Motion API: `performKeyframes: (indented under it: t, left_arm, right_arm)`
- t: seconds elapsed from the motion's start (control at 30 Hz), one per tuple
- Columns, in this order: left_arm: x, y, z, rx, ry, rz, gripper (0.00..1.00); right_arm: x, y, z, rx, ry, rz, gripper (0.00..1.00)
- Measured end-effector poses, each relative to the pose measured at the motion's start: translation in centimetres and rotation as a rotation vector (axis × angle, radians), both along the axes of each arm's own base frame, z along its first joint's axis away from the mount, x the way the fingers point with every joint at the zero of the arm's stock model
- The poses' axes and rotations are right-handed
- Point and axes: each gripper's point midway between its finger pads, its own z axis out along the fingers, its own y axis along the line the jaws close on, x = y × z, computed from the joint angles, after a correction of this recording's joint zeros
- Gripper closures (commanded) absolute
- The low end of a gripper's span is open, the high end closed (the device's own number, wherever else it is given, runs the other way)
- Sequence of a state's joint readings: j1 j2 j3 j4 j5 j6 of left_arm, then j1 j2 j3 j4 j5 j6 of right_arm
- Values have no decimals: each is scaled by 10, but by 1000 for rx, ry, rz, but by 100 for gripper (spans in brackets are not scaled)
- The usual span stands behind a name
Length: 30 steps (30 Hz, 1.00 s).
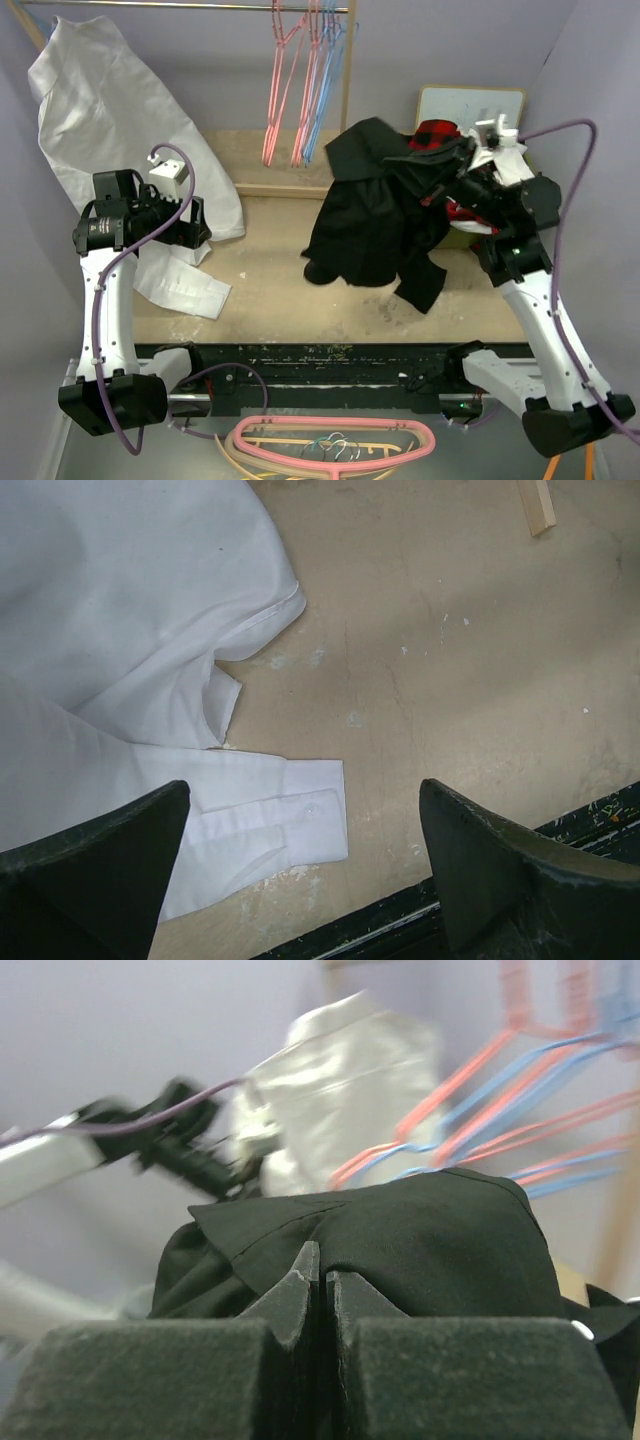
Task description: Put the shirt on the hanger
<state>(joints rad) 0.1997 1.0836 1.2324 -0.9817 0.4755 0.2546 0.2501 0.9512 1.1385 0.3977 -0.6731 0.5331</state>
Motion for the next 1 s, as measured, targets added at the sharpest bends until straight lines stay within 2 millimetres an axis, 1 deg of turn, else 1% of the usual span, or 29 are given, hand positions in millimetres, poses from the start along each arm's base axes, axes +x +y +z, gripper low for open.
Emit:
performKeyframes:
  t: [0.07, 0.1, 0.2, 0.33, 0.43, 0.5, 0.57, 0.63, 0.7, 0.73, 0.8, 0.87, 0.9, 0.93, 1.0]
  left_arm:
    - [0, 0, 0, 0, 0, 0, 1]
    - [0, 0, 0, 0, 0, 0, 1]
    - [0, 0, 0, -2, 1, -1, 1]
    - [-1, -2, 0, -7, 3, -6, 1]
    - [-2, -3, 1, -11, 5, -8, 1]
    - [-3, -1, 7, -12, -1, 0, 1]
    - [-1, 4, 18, -15, -20, 25, 1]
    - [3, 13, 32, -17, -52, 63, 1]
    - [7, 18, 48, -32, -83, 75, 1]
    - [8, 16, 53, -44, -95, 62, 1]
    - [3, 4, 59, -78, -106, -6, 1]
    - [-5, -8, 61, -109, -103, -77, 1]
    - [-8, -12, 62, -118, -101, -101, 1]
    - [-12, -16, 61, -125, -96, -128, 1]
    - [-18, -19, 58, -130, -81, -160, 1]
  right_arm:
    - [-14, 25, -8, -40, -2, 143, 100]
    - [-21, 41, -17, -73, 12, 218, 100]
    - [-36, 87, -55, -190, 78, 396, 100]
    - [-55, 133, -107, -312, 153, 561, 100]
    - [-61, 155, -137, -341, 183, 623, 100]
    - [-59, 166, -152, -339, 193, 642, 100]
    - [-51, 177, -160, -336, 188, 645, 100]
    - [-41, 185, -166, -338, 187, 644, 100]
    - [-33, 194, -165, -329, 168, 650, 100]
    - [-31, 198, -162, -316, 147, 664, 100]
    - [-32, 202, -154, -285, 104, 688, 100]
    - [-37, 200, -145, -246, 47, 709, 100]
    - [-40, 198, -144, -229, 22, 712, 97]
    - [-42, 195, -145, -217, 6, 710, 96]
    - [-46, 188, -161, -215, 12, 696, 92]
